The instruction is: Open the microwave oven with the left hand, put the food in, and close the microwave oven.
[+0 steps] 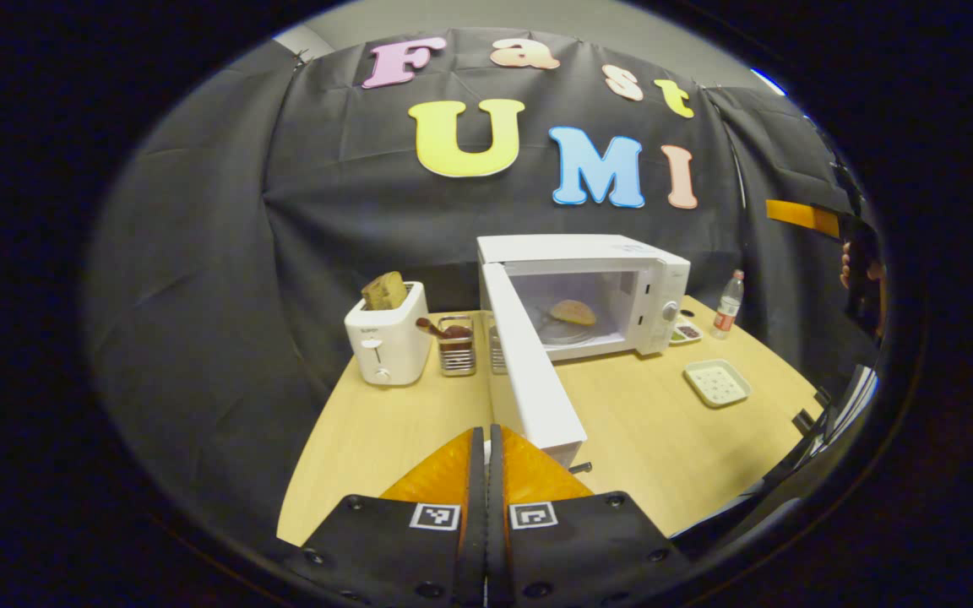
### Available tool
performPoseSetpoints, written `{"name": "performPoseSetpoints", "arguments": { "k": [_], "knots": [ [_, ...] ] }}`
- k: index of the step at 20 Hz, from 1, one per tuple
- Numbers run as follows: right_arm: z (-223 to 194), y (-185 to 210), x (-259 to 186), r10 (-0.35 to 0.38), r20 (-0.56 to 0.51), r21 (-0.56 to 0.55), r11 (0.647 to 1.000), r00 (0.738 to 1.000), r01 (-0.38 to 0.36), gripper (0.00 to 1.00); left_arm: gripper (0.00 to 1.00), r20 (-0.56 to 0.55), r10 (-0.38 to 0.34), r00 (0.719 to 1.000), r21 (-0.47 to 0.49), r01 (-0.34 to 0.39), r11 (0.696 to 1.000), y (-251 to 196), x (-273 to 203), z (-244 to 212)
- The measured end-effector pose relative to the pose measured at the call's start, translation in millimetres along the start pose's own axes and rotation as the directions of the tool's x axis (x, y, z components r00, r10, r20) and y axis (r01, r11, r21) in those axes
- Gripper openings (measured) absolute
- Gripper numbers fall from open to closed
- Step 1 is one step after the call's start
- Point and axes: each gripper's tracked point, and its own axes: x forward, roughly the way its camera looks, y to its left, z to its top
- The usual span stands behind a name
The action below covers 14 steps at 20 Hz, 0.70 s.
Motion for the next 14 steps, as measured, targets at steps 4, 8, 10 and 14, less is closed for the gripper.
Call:
{"name": "performPoseSetpoints", "arguments": {
  "k": [4, 8, 10, 14],
  "knots": [
    [-3, -14, 13, 0.015, -0.017, -0.006, 1.0, 1.0, -0.016, 0.95, 0.08, 0.016, -0.042, 0.999, 0.009, 0.042, 0.999, -50, 14, 16],
    [-2, -40, 25, 0.005, -0.021, 0.001, 1.0, 1.0, -0.005, 0.95, 0.07, 0.021, -0.105, 0.994, 0.043, 0.104, 0.994, -97, 30, 28],
    [-3, -53, 31, -0.005, -0.024, 0.001, 1.0, 1.0, 0.005, 0.95, 0.07, 0.018, -0.138, 0.99, 0.043, 0.137, 0.99, -120, 38, 34],
    [-9, -78, 38, -0.022, -0.034, 0.01, 1.0, 0.999, 0.023, 0.95, 0.08, -0.001, -0.183, 0.983, 0.06, 0.183, 0.981, -157, 59, 39]
  ]
}}
